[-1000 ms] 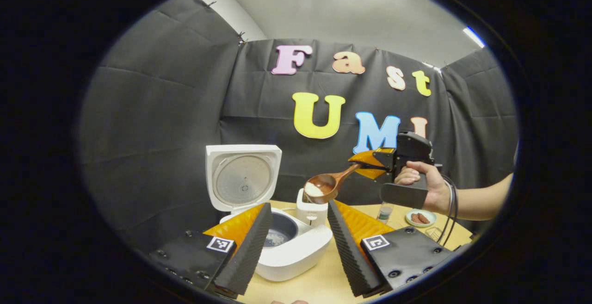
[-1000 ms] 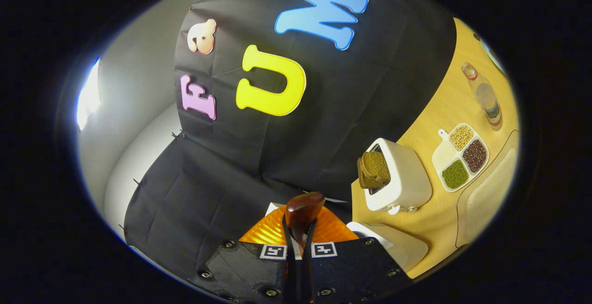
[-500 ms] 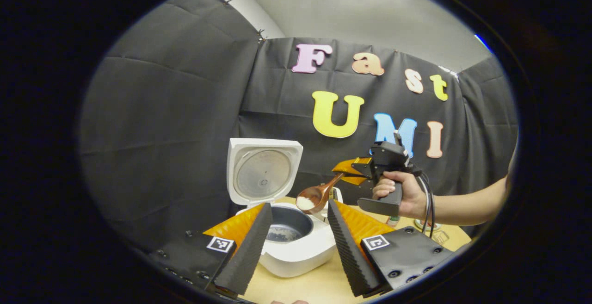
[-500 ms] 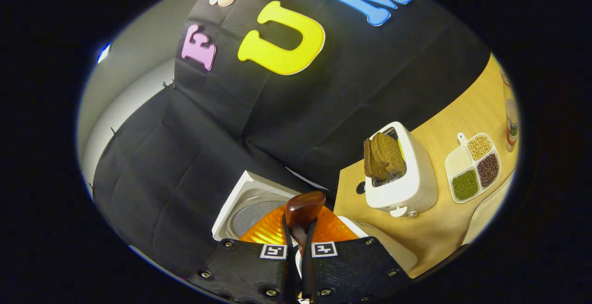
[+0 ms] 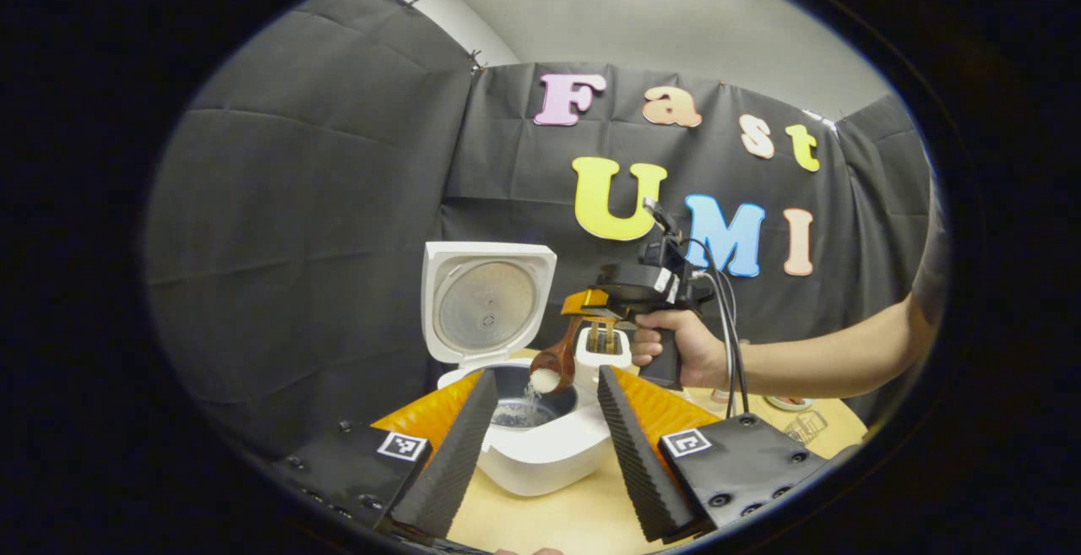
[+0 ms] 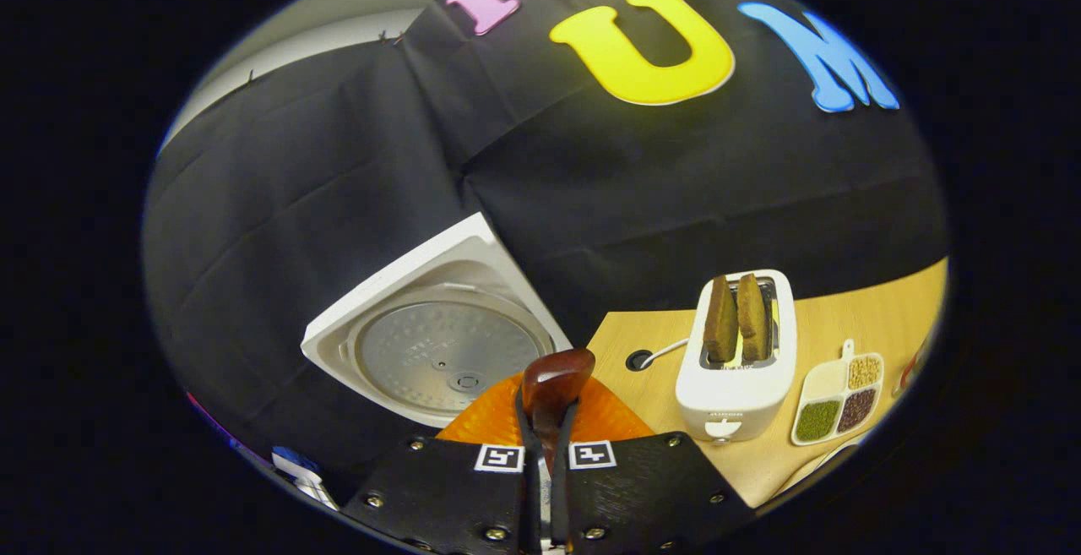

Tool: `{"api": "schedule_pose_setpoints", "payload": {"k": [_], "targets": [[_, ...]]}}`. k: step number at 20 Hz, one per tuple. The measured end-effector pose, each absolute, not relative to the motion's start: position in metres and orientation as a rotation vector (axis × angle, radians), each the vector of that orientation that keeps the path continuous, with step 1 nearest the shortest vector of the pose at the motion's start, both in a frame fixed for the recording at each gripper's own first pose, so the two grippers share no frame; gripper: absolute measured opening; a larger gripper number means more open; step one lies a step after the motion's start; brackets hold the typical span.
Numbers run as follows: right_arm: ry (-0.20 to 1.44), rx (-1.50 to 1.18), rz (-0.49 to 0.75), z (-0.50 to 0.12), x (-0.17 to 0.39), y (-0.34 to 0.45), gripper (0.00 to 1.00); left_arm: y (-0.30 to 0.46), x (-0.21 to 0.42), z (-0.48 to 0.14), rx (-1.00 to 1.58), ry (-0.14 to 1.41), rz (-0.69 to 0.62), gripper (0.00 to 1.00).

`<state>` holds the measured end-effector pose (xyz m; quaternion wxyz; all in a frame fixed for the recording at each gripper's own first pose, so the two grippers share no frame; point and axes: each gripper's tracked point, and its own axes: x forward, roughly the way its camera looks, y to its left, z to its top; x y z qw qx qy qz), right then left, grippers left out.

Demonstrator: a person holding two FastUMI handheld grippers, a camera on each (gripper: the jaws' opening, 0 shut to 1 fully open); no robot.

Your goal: Close the left gripper, press the button to open the rice cooker; take a wooden spoon from the chopstick holder with the right hand, scoop a spoonful of rice and pour it into the rice cooker, then put the wooden spoon back into the chopstick holder.

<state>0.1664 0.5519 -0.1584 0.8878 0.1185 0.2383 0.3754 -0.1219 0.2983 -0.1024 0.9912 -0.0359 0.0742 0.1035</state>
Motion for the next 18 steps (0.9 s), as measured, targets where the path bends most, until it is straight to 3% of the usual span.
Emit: {"api": "schedule_pose_setpoints", "payload": {"k": [10, 18], "targets": [[0.361, -0.027, 0.911, -0.144, 0.133, 0.595, 0.05, 0.307, -0.132, -0.102, -0.085, 0.145, 0.243, 0.86], [0.156, -0.321, 1.084, -0.120, 0.089, 0.609, 0.05, 0.304, -0.137, -0.100, -0.081, 0.140, 0.239, 0.86]]}}
